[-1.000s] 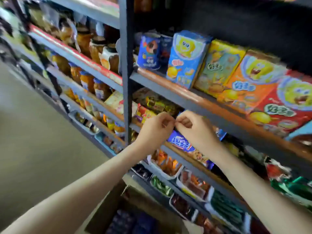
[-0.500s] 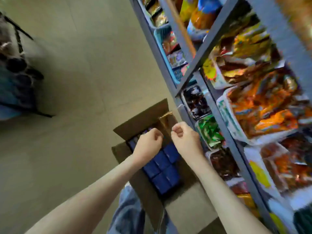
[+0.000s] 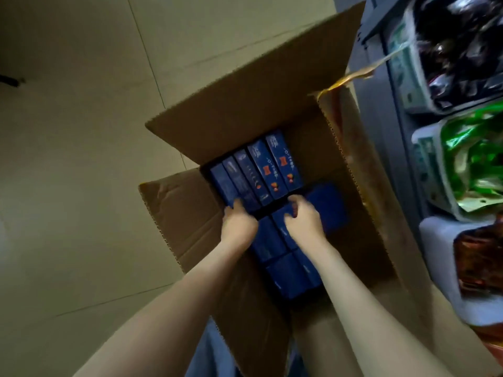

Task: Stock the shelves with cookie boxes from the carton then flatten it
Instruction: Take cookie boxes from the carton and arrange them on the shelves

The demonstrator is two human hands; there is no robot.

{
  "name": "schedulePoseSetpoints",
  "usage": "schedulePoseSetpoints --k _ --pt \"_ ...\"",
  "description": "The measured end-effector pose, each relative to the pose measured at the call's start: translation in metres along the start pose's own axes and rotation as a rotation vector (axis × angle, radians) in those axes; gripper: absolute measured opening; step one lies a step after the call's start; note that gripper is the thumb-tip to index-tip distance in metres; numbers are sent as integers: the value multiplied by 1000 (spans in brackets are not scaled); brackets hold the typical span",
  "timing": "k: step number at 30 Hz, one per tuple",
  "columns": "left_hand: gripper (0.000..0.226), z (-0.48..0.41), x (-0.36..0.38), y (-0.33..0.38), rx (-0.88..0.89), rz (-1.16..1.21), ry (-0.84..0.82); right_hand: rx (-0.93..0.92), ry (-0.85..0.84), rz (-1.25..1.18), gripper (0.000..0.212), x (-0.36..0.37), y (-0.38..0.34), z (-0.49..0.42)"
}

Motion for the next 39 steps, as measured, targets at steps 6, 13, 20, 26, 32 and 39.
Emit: schedulePoseSetpoints --k 6,13,20,26,32,39 --pt "70 -40 20 -3 -89 115 15 -77 -165 51 54 40 0 -47" --pt "66 -42 26 10 71 181 156 -156 -29 82 47 43 -7 -70" --pt "84 -39 34 5 -181 287 245 -195 21 128 52 32 -1 -74" --pt "76 -40 29 2 -190 483 340 -182 62 146 57 32 1 -72" --pt "74 -40 39 -4 -131 647 186 -150 189 252 69 31 -2 -62" --pt "67 -35 66 18 -51 743 -149 -114 96 100 56 45 6 -66"
Point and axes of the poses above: each hand's wrist, its own z-axis away from the middle knuckle, its own x-axis out of the palm, y = z × x, the point moved 6 cm from there along -z, towards the middle knuckle, and after that the axes turned 6 degrees about y, right-handed, at the moved point
